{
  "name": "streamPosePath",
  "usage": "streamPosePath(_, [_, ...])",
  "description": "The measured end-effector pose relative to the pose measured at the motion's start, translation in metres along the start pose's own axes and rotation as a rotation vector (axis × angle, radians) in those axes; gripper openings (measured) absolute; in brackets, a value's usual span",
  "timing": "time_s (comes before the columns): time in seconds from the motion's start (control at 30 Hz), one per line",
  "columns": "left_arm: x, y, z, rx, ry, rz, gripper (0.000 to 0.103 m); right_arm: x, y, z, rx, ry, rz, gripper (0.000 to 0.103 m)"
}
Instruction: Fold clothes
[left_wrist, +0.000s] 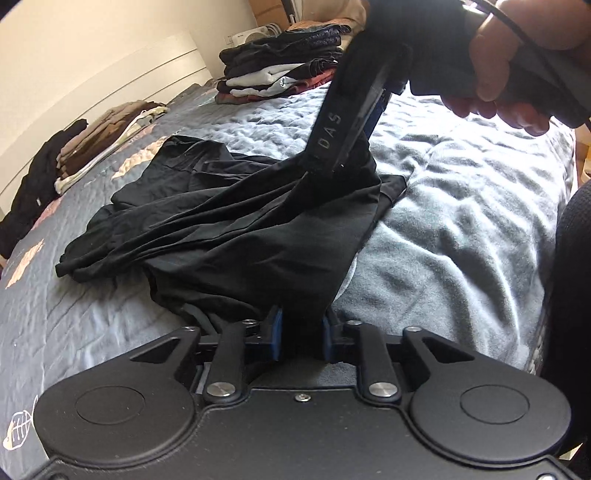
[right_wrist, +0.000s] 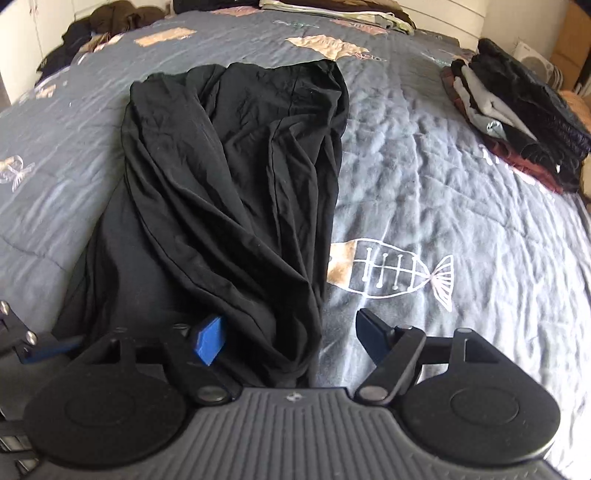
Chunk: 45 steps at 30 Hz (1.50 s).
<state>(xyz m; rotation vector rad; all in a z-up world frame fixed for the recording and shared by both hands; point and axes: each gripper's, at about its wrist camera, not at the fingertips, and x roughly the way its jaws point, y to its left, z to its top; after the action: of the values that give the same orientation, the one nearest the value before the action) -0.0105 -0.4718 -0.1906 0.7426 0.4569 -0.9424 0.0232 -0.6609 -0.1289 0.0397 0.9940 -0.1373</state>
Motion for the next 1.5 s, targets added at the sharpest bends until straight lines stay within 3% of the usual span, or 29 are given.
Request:
streamPosePath(0.07, [-0.002, 0.001, 0.001, 0.032, -0.005, 0.011, 0.008, -0.001, -0.007, 0.001, 0.059, -0.016, 0.024, 0.042])
streamPosePath(0.1, [-0.002, 0.001, 0.002, 0.048, -0.007, 0.016, 0.008, -0.003, -0.011, 0.002, 0.086, -0.016, 0.037, 0.022])
streamPosePath(0.13, [-0.003, 0.002, 0.002, 0.064, -0.010, 0.022, 0.007, -0.004, -0.015, 0.003, 0.114, -0.016, 0.050, 0.011])
streamPosePath(0.23, [-0.007, 0.005, 0.005, 0.129, -0.026, 0.049, 0.007, -0.013, -0.027, 0.006, 0.206, -0.035, 0.095, 0.008])
streamPosePath(0.33, [-0.015, 0.011, 0.009, 0.281, -0.066, 0.103, 0.007, -0.025, -0.040, 0.009, 0.297, -0.067, 0.154, 0.007])
streamPosePath(0.4, [-0.016, 0.015, 0.006, 0.359, -0.063, 0.101, 0.007, -0.030, -0.046, 0.009, 0.337, -0.076, 0.183, 0.006])
streamPosePath(0.57, [0.000, 0.011, -0.018, 0.487, 0.021, 0.048, 0.007, -0.016, -0.045, -0.003, 0.343, -0.019, 0.177, 0.006])
streamPosePath(0.8, [-0.004, 0.025, -0.023, 0.288, 0.037, -0.023, 0.015, -0.001, -0.030, -0.012, 0.255, 0.064, 0.111, 0.014])
streamPosePath(0.83, [-0.005, 0.027, -0.024, 0.256, 0.038, -0.033, 0.026, -0.004, -0.031, -0.012, 0.249, 0.067, 0.102, 0.019])
streamPosePath(0.87, [-0.007, 0.031, -0.023, 0.222, 0.040, -0.032, 0.048, -0.007, -0.032, -0.012, 0.242, 0.069, 0.094, 0.024])
streamPosePath(0.93, [-0.016, 0.043, -0.025, 0.154, 0.027, -0.019, 0.074, -0.012, -0.034, -0.012, 0.230, 0.075, 0.078, 0.046])
streamPosePath(1.03, [-0.028, 0.060, -0.030, 0.048, 0.020, -0.039, 0.075, -0.021, -0.037, -0.012, 0.212, 0.082, 0.054, 0.059])
streamPosePath(1.2, [-0.035, 0.084, -0.029, -0.234, 0.005, -0.185, 0.074, -0.039, -0.038, -0.009, 0.207, 0.035, 0.040, 0.059])
streamPosePath(1.27, [-0.034, 0.084, -0.025, -0.314, -0.009, -0.224, 0.073, -0.042, -0.032, -0.007, 0.205, 0.019, 0.078, 0.059])
streamPosePath(1.4, [-0.024, 0.057, -0.015, -0.195, -0.015, -0.144, 0.071, -0.039, -0.019, -0.003, 0.197, 0.006, 0.102, 0.059])
streamPosePath(1.5, [-0.010, 0.044, -0.011, -0.154, 0.000, -0.125, 0.045, -0.036, -0.019, -0.003, 0.214, -0.009, 0.064, 0.059])
